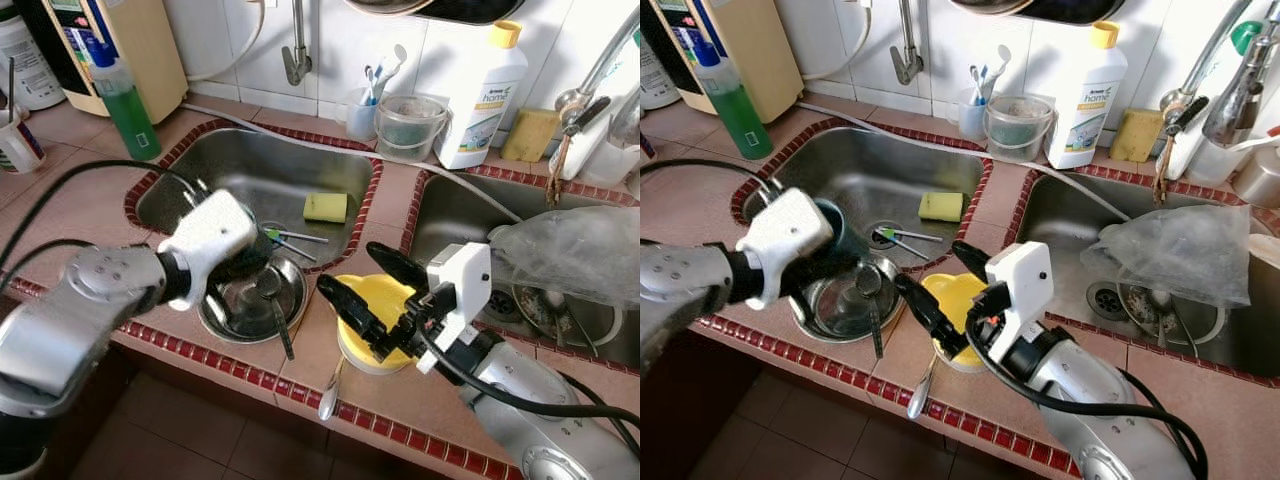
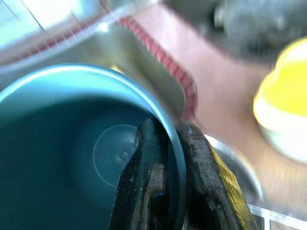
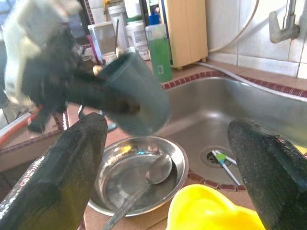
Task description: Kitchen organization
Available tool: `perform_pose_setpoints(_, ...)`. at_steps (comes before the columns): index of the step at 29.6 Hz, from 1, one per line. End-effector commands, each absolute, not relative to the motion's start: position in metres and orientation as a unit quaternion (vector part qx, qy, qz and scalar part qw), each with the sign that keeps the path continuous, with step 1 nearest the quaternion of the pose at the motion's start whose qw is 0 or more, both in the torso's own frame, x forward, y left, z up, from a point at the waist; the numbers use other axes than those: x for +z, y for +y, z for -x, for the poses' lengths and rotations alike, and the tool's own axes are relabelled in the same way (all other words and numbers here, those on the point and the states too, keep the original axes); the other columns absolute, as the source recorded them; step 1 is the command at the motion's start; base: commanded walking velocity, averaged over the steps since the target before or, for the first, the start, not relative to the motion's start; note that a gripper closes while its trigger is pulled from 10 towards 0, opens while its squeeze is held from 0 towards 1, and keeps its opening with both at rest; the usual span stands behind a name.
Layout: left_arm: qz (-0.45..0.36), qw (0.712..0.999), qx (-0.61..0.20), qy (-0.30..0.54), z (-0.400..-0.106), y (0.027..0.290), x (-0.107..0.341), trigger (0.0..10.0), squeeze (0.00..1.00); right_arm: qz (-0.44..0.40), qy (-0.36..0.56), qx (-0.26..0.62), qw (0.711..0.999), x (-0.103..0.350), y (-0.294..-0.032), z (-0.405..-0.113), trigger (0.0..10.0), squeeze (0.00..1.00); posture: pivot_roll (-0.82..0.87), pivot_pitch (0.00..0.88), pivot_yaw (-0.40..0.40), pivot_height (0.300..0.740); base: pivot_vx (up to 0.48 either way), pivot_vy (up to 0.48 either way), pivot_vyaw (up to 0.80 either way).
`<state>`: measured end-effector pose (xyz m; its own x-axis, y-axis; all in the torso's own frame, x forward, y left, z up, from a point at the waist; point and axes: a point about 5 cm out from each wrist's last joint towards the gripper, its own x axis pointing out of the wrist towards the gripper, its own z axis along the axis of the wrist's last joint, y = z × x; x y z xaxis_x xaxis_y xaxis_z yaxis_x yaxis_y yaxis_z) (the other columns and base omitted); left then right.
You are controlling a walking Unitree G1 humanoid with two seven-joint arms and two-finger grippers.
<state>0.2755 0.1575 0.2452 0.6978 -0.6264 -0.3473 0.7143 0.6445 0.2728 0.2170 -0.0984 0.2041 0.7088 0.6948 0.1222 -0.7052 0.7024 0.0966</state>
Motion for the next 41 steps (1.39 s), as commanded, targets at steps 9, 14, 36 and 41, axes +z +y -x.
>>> perform_pose_setpoints(9, -0.139, 0.936, -0.320, 0.046, -0.288, 0.142, 0.245, 10.0, 0.00, -0.083, -0.075, 0.377, 0.919, 0.215, -0.092, -0.235, 10.0, 0.00, -0.06, 0.048, 0.014, 0.740, 0.000, 0.000, 0.00)
perform_pose_setpoints(14, -0.062, 0.957, -0.283, 0.010, -0.300, 0.134, 0.249, 10.0, 0.00, -0.087, -0.100, 0.383, 0.914, 0.221, -0.083, -0.244, 10.0, 0.00, -0.06, 0.034, 0.010, 0.740, 0.000, 0.000, 0.00)
perform_pose_setpoints(36, 0.070, 0.969, -0.188, -0.141, -0.320, 0.123, 0.215, 10.0, 0.00, -0.013, -0.203, 0.049, 0.978, 0.209, -0.138, -0.290, 10.0, 0.00, -0.09, 0.000, 0.030, 0.740, 0.000, 0.000, 0.00)
perform_pose_setpoints(41, 0.086, 0.967, -0.179, -0.157, -0.319, 0.123, 0.204, 10.0, 0.00, 0.003, -0.205, 0.019, 0.979, 0.200, -0.144, -0.290, 10.0, 0.00, -0.09, 0.000, 0.033, 0.740, 0.000, 0.000, 0.00)
